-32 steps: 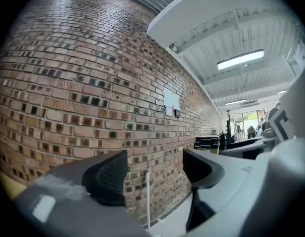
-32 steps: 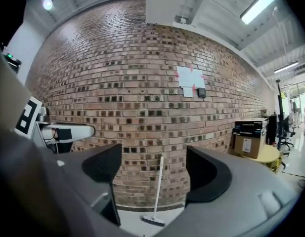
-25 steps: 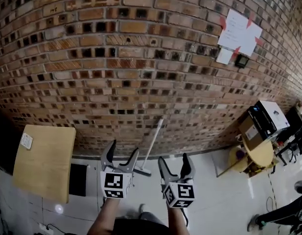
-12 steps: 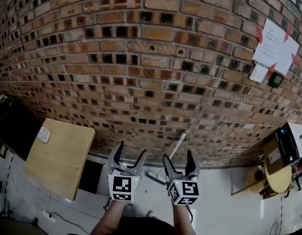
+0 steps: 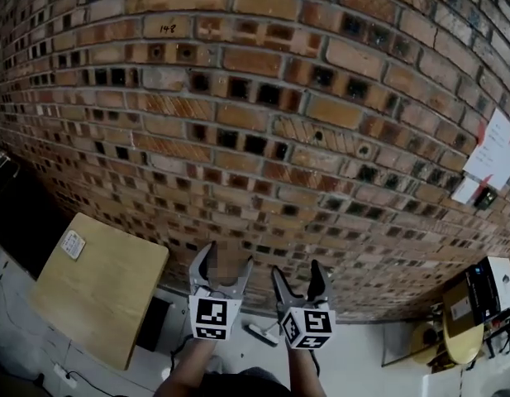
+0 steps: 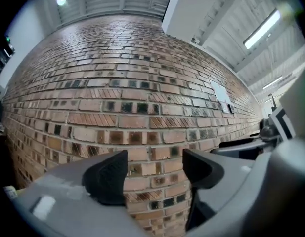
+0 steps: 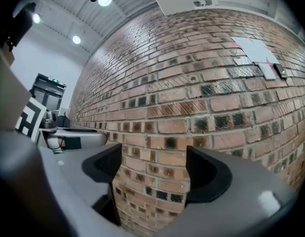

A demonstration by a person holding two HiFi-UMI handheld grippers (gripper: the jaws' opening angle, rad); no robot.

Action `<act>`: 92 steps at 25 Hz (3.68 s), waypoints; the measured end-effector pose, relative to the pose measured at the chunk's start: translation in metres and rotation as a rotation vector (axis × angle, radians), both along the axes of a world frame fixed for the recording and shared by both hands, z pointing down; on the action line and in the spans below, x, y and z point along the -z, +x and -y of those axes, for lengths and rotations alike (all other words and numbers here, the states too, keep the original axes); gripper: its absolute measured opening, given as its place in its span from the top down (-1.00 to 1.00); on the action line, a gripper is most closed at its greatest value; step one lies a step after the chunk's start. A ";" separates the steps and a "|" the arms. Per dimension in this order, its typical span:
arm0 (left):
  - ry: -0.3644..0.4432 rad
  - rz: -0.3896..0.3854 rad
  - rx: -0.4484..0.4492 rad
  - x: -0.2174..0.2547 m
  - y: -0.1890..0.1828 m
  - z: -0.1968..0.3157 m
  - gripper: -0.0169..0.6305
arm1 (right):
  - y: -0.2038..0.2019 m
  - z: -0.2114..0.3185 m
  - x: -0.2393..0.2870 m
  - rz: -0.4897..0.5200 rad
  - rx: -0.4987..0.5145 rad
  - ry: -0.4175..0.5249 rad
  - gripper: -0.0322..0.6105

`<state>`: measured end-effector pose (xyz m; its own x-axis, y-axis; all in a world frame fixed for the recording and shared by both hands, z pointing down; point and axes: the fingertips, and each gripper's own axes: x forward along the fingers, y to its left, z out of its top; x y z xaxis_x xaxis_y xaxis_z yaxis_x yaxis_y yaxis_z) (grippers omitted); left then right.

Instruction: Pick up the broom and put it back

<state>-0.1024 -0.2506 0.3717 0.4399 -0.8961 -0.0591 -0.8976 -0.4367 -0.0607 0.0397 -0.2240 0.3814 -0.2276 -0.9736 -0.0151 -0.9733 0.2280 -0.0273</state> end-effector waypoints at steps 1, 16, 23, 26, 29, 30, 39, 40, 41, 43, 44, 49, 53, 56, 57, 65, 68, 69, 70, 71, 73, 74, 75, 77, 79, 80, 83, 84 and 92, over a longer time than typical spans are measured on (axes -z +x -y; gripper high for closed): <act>-0.007 0.000 0.000 -0.005 -0.003 0.006 -0.11 | -0.002 0.005 -0.005 0.003 -0.001 -0.010 -0.38; -0.061 0.060 -0.200 -0.021 0.079 0.044 -0.05 | 0.069 0.022 -0.035 0.052 -0.101 -0.079 -0.32; -0.066 0.088 -0.394 -0.027 0.159 0.026 -0.05 | 0.148 -0.023 -0.061 0.070 -0.273 -0.117 -0.32; -0.075 0.103 -0.476 -0.037 0.193 0.011 -0.05 | 0.183 -0.052 -0.074 0.085 -0.353 -0.132 -0.32; -0.093 0.115 -0.555 -0.046 0.224 -0.004 -0.05 | 0.212 -0.081 -0.083 0.099 -0.431 -0.144 -0.32; -0.096 0.116 -0.568 -0.048 0.233 -0.007 -0.05 | 0.220 -0.086 -0.085 0.093 -0.442 -0.148 -0.32; -0.158 0.166 -0.739 -0.083 0.307 -0.039 -0.05 | 0.252 -0.150 -0.130 0.093 -0.477 -0.244 -0.32; -0.170 0.172 -0.745 -0.090 0.311 -0.039 -0.05 | 0.253 -0.157 -0.142 0.094 -0.479 -0.270 -0.32; -0.182 0.179 -0.750 -0.097 0.315 -0.039 -0.05 | 0.255 -0.165 -0.155 0.097 -0.484 -0.298 -0.32; -0.210 0.195 -0.755 -0.113 0.320 -0.038 -0.05 | 0.257 -0.180 -0.183 0.107 -0.497 -0.351 -0.31; -0.224 0.202 -0.756 -0.121 0.321 -0.037 -0.05 | 0.258 -0.187 -0.198 0.111 -0.501 -0.374 -0.31; -0.270 0.240 -0.746 -0.149 0.323 -0.032 -0.05 | 0.256 -0.202 -0.266 0.136 -0.479 -0.457 -0.29; -0.291 0.261 -0.733 -0.163 0.319 -0.027 -0.05 | 0.252 -0.186 -0.310 0.152 -0.431 -0.491 -0.29; -0.313 0.257 -0.716 -0.170 0.313 -0.020 -0.05 | 0.244 -0.159 -0.340 0.147 -0.364 -0.515 -0.28; -0.317 0.255 -0.711 -0.172 0.312 -0.017 -0.05 | 0.242 -0.148 -0.348 0.145 -0.342 -0.520 -0.28; -0.355 0.271 -0.606 -0.179 0.273 0.014 -0.05 | 0.225 -0.032 -0.378 0.139 -0.186 -0.508 -0.10; -0.374 0.286 -0.556 -0.184 0.252 0.023 -0.05 | 0.225 0.008 -0.387 0.129 -0.156 -0.527 -0.08; -0.382 0.288 -0.542 -0.186 0.245 0.025 -0.05 | 0.227 0.018 -0.390 0.120 -0.158 -0.532 -0.06; -0.389 0.290 -0.527 -0.188 0.238 0.027 -0.05 | 0.230 0.029 -0.392 0.115 -0.162 -0.533 -0.04; -0.395 0.291 -0.509 -0.189 0.230 0.029 -0.05 | 0.232 0.040 -0.393 0.117 -0.166 -0.533 -0.02; -0.404 0.289 -0.471 -0.190 0.216 0.034 -0.05 | 0.235 0.061 -0.400 0.139 -0.172 -0.540 0.01; -0.408 0.286 -0.454 -0.189 0.210 0.037 -0.05 | 0.237 0.070 -0.404 0.152 -0.176 -0.547 0.03; -0.409 0.282 -0.440 -0.189 0.204 0.038 -0.05 | 0.238 0.078 -0.408 0.165 -0.182 -0.554 0.04; -0.411 0.275 -0.415 -0.187 0.192 0.040 -0.05 | 0.241 0.091 -0.416 0.185 -0.206 -0.574 0.06; -0.413 0.269 -0.394 -0.186 0.181 0.041 -0.05 | 0.244 0.100 -0.424 0.194 -0.240 -0.598 0.10; -0.415 0.267 -0.384 -0.186 0.176 0.042 -0.05 | 0.247 0.103 -0.426 0.196 -0.255 -0.608 0.16; -0.422 0.254 -0.356 -0.187 0.162 0.044 -0.05 | 0.255 0.110 -0.430 0.206 -0.287 -0.617 0.31; -0.424 0.251 -0.345 -0.187 0.156 0.045 -0.05 | 0.257 0.112 -0.430 0.205 -0.296 -0.614 0.34; -0.418 0.207 -0.304 -0.182 0.135 0.048 -0.05 | 0.239 0.088 -0.419 0.096 -0.291 -0.642 0.58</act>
<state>0.0331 -0.2989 0.5533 0.6472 -0.6553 0.3895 -0.7148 -0.6992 0.0112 0.2785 -0.3119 0.8007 0.0162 -0.8179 0.5751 -0.9787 -0.1306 -0.1582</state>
